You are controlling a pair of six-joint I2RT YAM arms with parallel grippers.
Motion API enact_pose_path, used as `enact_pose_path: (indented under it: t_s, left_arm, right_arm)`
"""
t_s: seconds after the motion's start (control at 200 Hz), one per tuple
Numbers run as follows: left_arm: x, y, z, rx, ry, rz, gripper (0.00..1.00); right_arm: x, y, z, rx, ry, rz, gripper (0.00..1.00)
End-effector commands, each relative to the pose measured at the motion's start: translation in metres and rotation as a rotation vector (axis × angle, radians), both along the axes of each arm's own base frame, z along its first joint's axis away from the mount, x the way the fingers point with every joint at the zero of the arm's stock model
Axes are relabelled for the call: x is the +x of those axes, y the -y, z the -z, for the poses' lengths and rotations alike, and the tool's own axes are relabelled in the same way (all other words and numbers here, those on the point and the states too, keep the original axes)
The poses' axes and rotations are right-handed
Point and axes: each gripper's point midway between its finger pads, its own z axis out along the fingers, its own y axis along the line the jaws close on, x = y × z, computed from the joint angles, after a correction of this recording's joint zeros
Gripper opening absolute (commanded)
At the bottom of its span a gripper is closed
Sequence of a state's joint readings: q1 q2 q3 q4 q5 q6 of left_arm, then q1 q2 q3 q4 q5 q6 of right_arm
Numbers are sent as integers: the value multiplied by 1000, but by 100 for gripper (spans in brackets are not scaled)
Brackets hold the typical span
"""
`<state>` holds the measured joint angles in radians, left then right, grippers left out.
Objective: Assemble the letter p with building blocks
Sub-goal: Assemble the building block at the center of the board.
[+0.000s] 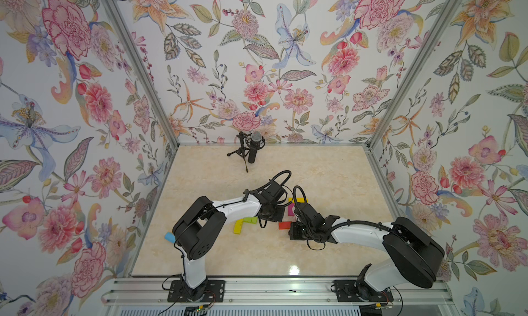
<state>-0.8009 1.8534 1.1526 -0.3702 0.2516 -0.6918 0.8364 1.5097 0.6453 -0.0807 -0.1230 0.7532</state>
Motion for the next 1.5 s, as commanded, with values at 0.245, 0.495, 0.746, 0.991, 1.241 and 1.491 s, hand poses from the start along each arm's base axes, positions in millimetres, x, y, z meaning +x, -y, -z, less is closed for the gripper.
enact_pose_path:
  t_s: [0.245,0.495,0.746,0.991,1.241,1.491]
  left_arm:
    - [-35,1,20,6,-70,57,0]
    - [-50,3,21,-1,-85,76,0]
    - [-64,1,25,6,-109,96,0]
    - [-40,-12,19,40,-64,55,0]
    - [3,-7,6,10,2,29,0]
    - [-19,14,19,-71,-83,41,0]
  right_arm:
    - [18,5,0,-9,10,28,0]
    - [18,7,1,-10,7,29,0]
    - [13,10,-3,2,2,30,0]
    - [12,19,-20,20,36,54,0]
    - [36,63,-54,15,105,158,0]
    - [63,120,-51,-32,87,309,0]
